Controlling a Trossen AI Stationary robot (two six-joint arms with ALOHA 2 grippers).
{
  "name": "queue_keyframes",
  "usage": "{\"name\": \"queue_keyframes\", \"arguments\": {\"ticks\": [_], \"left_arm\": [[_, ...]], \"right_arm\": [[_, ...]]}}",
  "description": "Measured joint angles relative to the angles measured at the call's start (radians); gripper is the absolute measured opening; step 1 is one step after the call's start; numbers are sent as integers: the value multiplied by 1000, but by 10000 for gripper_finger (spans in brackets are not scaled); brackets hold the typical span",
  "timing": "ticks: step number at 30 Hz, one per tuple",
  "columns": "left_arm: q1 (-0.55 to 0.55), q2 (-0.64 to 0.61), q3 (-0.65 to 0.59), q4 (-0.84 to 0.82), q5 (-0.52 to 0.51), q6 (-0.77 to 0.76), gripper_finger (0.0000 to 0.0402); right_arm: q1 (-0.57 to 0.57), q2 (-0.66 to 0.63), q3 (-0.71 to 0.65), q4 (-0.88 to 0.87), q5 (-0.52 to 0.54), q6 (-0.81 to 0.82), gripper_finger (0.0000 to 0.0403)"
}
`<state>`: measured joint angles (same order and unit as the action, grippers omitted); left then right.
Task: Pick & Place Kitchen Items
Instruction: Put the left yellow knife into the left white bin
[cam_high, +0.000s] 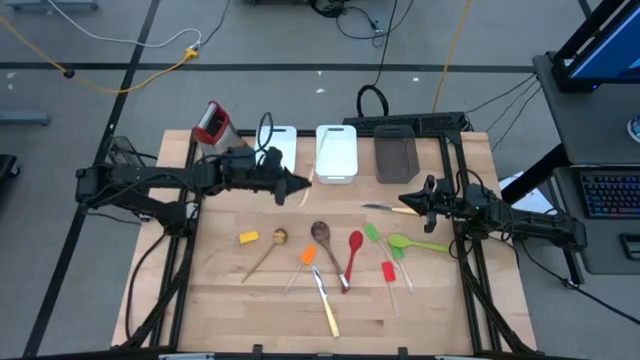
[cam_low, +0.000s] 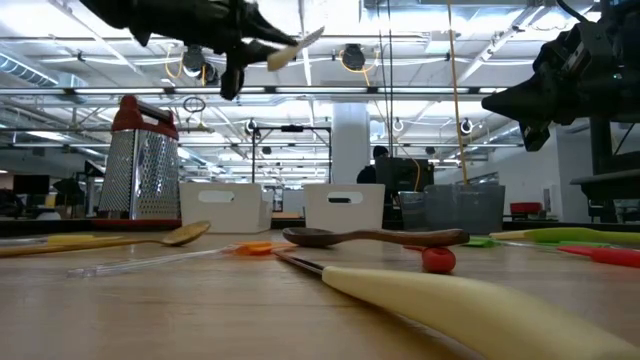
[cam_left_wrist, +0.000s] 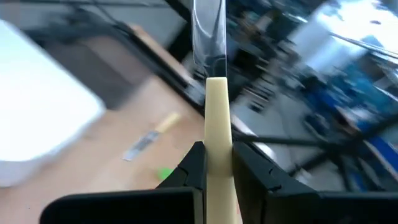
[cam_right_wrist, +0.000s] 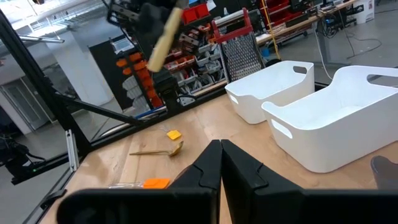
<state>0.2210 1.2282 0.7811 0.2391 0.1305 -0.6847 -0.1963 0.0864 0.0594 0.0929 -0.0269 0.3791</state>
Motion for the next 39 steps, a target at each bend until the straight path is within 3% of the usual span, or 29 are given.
{"name": "queue_keyframes", "arguments": {"ticks": [5, 8, 18, 23, 34, 39], "left_arm": [[33, -30, 5, -126, -165, -54, 39], [45, -47, 41, -316, -263, -78, 39], [70, 11, 353, -864, -482, -83, 39], [98, 116, 473, -1063, -477, -107, 39], [231, 338, 682, -1419, -303, -146, 39], [276, 412, 707, -1447, -211, -128, 39]], "right_arm": [[0, 0, 0, 0, 0, 1, 4], [0, 0, 0, 0, 0, 1, 4], [0, 0, 0, 0, 0, -6, 4], [0, 0, 0, 0, 0, -6, 4], [0, 0, 0, 0, 0, -6, 4], [0, 0, 0, 0, 0, -6, 4]]}}
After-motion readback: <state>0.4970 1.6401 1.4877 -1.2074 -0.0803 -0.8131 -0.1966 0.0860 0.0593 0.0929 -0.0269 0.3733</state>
